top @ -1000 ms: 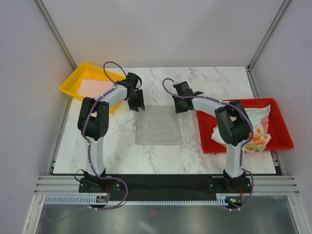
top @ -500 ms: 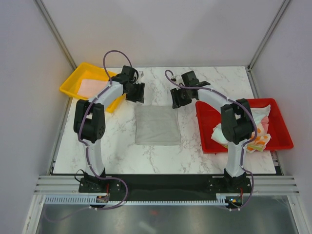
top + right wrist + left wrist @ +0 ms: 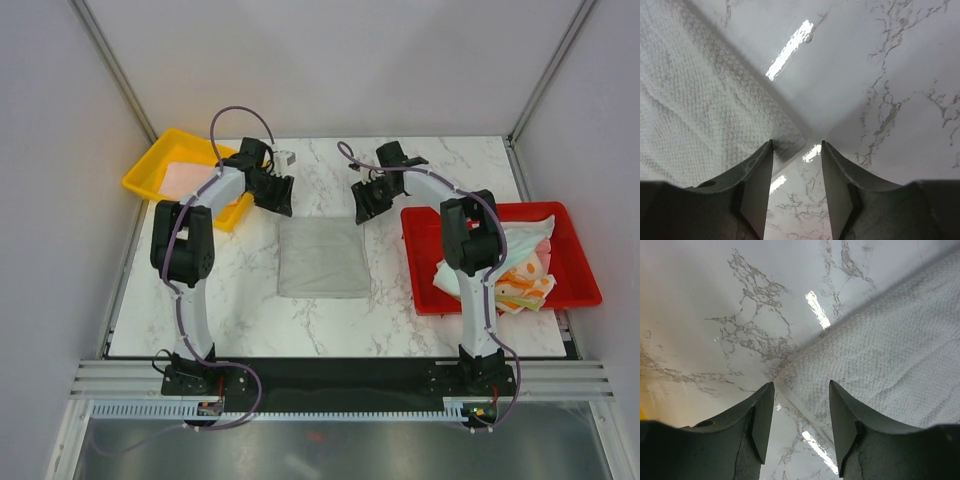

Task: Fold and stack the towels
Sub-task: Fold the towel

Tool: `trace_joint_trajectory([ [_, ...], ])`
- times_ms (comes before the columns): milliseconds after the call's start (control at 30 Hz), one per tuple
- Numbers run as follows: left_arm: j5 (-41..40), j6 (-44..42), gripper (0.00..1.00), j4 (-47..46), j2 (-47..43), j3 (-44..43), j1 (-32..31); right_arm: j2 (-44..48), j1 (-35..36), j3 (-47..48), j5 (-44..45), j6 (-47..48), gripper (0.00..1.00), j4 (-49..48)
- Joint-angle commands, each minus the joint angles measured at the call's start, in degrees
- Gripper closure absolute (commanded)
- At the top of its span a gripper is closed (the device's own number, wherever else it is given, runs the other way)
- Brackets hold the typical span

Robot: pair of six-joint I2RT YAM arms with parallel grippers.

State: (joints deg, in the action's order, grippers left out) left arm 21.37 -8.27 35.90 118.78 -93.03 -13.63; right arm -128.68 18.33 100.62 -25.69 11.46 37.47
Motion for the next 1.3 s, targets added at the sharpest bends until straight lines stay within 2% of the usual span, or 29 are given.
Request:
trace_joint_trajectory([
  [0, 5.3, -5.0, 0.45, 0.4, 0.8, -0.2, 1.7, -1.0, -1.2, 3.4, -7.1, 4.3, 0.53, 2.1],
  [133, 10.3, -5.5, 0.45, 1.3, 1.8, -0.9, 3.6, -2.4, -2.0, 4.3, -10.3, 5.4, 0.61, 2.8],
  [400, 12.8, -7.0, 0.5, 4.1, 4.7, -2.9, 3.9, -4.5, -2.2, 6.3, -12.9, 7.2, 0.59, 4.6],
  [533, 12.6, -7.3, 0.52, 4.3, 5.2, -3.2, 4.0, -4.7, -2.3, 7.2, -13.3, 7.1, 0.61, 4.9],
  [600, 12.5, -7.1, 0.56, 4.4, 5.8, -3.5, 3.9, -4.8, -2.3, 7.5, -13.2, 7.0, 0.68, 5.0],
  [700, 11.2, -6.9, 0.57, 4.4, 6.4, -4.3, 4.0, -4.9, -2.9, 7.7, -12.6, 6.8, 0.74, 4.9],
  [733, 11.1, -6.9, 0.57, 4.4, 6.4, -4.7, 4.0, -4.9, -2.9, 7.7, -12.6, 6.7, 0.8, 4.9],
  [900, 9.6, -6.9, 0.5, 4.5, 7.3, -6.2, 3.9, -5.2, -3.0, 7.8, -13.1, 6.5, 0.94, 4.8],
  [1000, 10.3, -6.9, 0.5, 4.4, 7.3, -6.2, 3.9, -5.3, -3.0, 7.8, -12.7, 6.4, 1.0, 4.9],
  [1133, 10.7, -6.8, 0.54, 4.5, 8.1, -6.1, 3.9, -5.8, -3.0, 7.8, -13.0, 6.0, 1.0, 4.7],
  [1233, 11.2, -6.8, 0.62, 4.5, 8.5, -6.4, 3.9, -5.8, -3.0, 7.8, -12.4, 5.9, 1.0, 4.8],
  [1267, 11.4, -6.8, 0.68, 4.4, 8.5, -6.5, 3.8, -5.7, -3.1, 7.8, -12.4, 5.9, 1.0, 4.8],
])
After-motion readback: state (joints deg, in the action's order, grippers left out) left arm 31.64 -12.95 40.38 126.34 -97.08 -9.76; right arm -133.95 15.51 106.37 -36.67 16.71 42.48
